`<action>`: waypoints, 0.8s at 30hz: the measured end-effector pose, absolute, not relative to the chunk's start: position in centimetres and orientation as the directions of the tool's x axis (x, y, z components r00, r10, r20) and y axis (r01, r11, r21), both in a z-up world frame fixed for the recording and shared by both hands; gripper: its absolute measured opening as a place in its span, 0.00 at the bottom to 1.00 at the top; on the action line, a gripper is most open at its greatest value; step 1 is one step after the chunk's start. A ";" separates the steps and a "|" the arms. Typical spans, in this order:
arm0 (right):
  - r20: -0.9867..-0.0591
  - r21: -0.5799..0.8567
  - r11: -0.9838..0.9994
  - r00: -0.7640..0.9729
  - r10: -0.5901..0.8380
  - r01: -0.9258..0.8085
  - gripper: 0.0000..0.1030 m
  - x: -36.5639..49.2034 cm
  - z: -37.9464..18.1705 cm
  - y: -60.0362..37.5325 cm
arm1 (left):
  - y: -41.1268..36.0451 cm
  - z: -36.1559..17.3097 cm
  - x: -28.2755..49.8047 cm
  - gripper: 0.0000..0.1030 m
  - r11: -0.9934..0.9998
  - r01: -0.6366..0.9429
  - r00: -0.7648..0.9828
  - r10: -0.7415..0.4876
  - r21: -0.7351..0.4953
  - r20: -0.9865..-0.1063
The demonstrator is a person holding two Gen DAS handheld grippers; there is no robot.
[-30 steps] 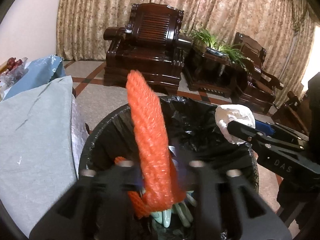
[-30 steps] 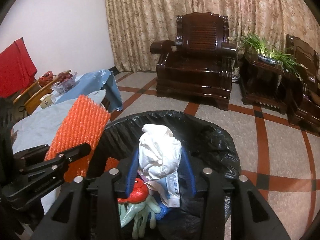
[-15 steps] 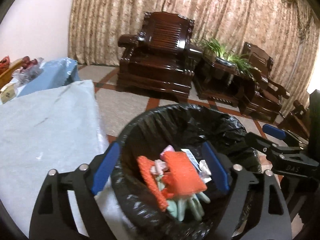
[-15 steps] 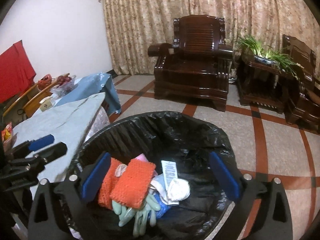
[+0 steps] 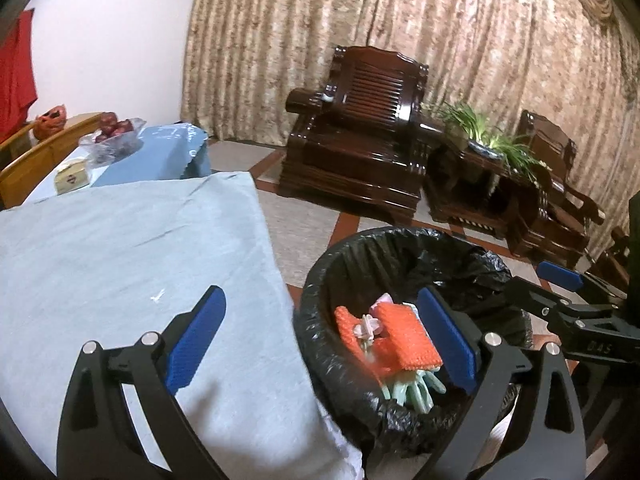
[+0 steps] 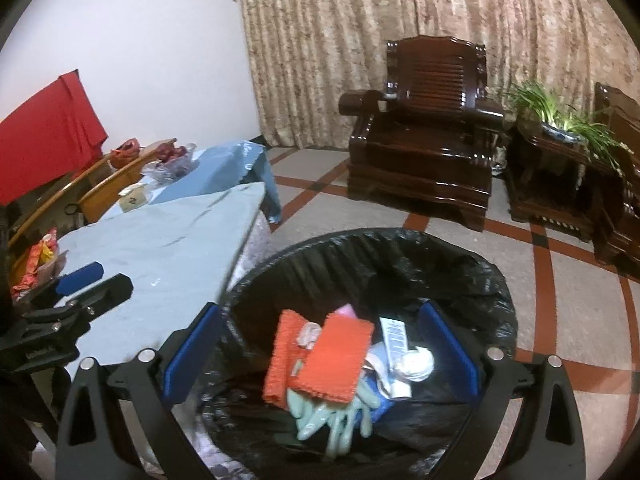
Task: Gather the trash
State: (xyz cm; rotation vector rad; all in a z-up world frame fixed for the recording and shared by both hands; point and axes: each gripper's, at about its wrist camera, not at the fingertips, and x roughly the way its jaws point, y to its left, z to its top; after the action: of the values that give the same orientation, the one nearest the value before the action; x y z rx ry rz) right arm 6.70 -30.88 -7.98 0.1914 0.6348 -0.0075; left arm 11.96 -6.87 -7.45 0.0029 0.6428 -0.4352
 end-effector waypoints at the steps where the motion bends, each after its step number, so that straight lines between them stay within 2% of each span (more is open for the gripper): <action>1: -0.587 0.175 0.983 0.808 0.055 0.060 0.94 6.6 -7.7 -30.6 | -6.6 -7.3 11.7 0.91 0.912 0.389 0.716 -0.387 -0.128 -0.581; 24: -0.501 0.139 0.990 0.861 0.092 -0.025 0.94 3.0 -1.1 -27.2 | -4.4 -1.4 6.6 0.91 0.929 0.360 0.791 -0.354 -0.089 -0.499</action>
State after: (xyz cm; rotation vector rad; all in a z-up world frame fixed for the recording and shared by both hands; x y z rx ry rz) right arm 2.95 -27.22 -1.10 0.1300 0.5313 0.0613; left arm 6.63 -4.38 -1.45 0.0106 0.5352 -0.3842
